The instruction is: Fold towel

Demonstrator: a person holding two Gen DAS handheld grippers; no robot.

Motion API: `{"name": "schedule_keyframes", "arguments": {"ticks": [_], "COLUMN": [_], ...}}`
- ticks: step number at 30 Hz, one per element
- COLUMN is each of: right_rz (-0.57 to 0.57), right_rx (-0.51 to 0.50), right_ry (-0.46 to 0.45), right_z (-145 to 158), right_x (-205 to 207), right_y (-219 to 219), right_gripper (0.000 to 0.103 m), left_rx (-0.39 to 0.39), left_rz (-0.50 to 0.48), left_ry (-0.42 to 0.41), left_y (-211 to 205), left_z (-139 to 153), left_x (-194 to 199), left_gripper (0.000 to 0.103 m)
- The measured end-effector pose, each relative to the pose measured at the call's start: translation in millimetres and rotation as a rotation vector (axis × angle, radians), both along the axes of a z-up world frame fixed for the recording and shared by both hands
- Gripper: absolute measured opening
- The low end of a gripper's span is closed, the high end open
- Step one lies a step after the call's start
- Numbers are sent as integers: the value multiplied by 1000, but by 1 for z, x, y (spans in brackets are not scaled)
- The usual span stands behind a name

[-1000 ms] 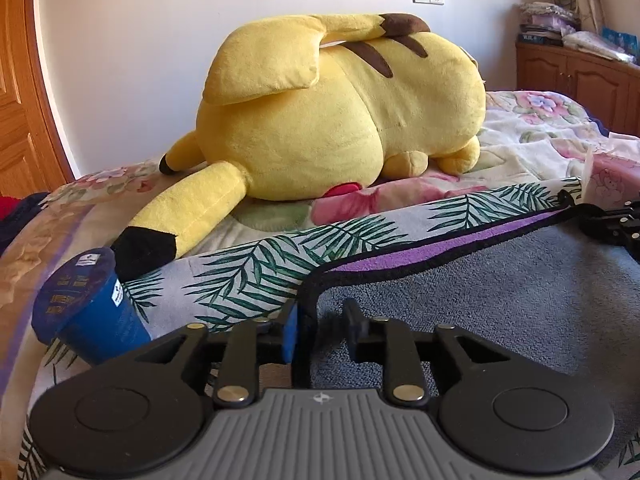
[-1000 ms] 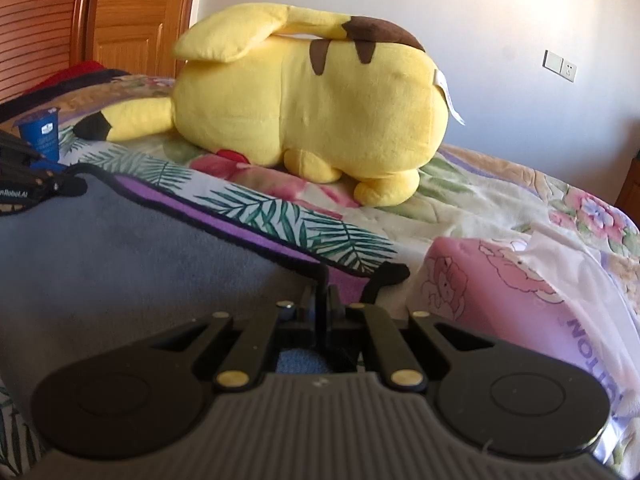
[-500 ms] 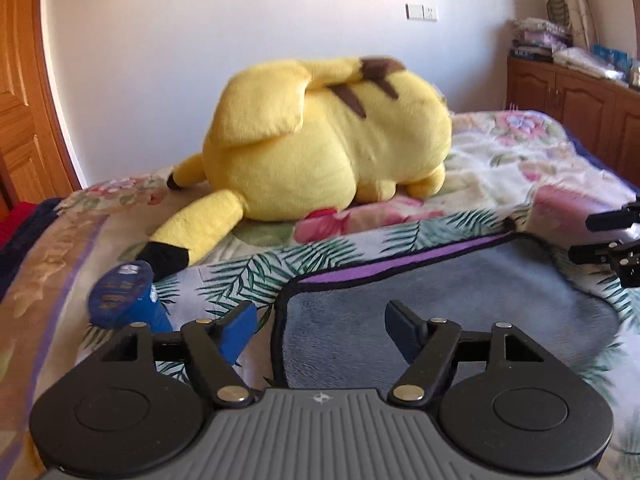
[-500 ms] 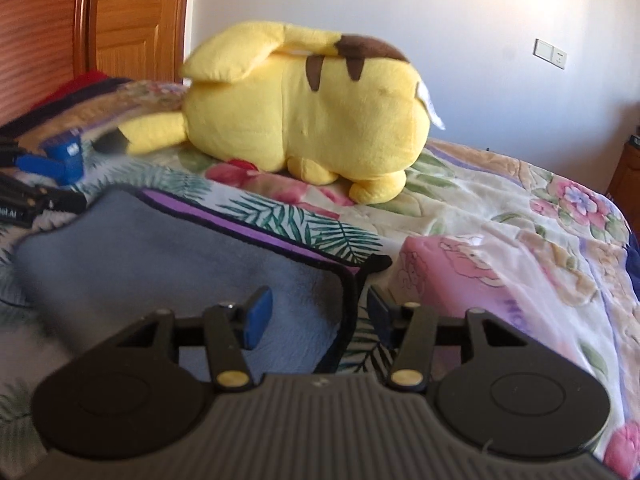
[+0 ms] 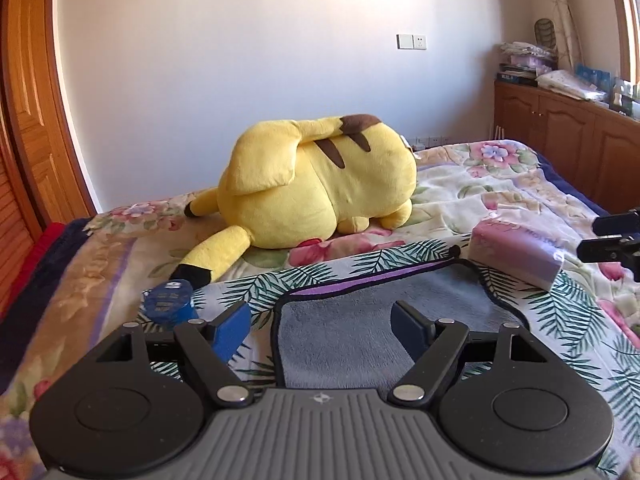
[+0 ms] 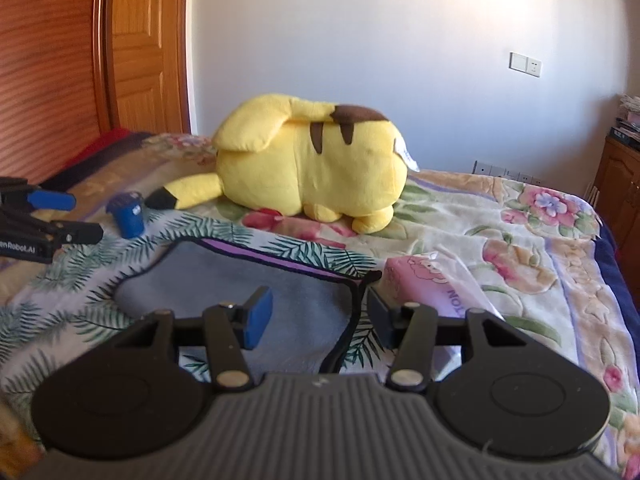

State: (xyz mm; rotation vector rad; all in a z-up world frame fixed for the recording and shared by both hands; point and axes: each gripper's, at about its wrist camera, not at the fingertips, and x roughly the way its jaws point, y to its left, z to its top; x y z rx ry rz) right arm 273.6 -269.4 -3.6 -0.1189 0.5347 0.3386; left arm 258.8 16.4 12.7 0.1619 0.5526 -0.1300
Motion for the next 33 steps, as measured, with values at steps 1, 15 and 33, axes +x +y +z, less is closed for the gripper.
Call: {"name": "schedule_keyframes", "arguments": {"ticks": [1,15,33], "right_rz": [-5,-47,-32], "right_rx": [11,71,86], "right_ry": [0,-45,-123], "right_z": [3,45,74], "right_x": [-6,-83,-155], "right_y": [-2,-12,2], "right_gripper": [53,53,95], "left_rx": [3,-29,-12], "left_rz": [4,5,38], "left_ry": [1,-14,-104], "left_y": [0,-10,-13], "left_z": [3,49,88], "left_x": [-4,-88,-170], "left_gripper": [61,74,87]}}
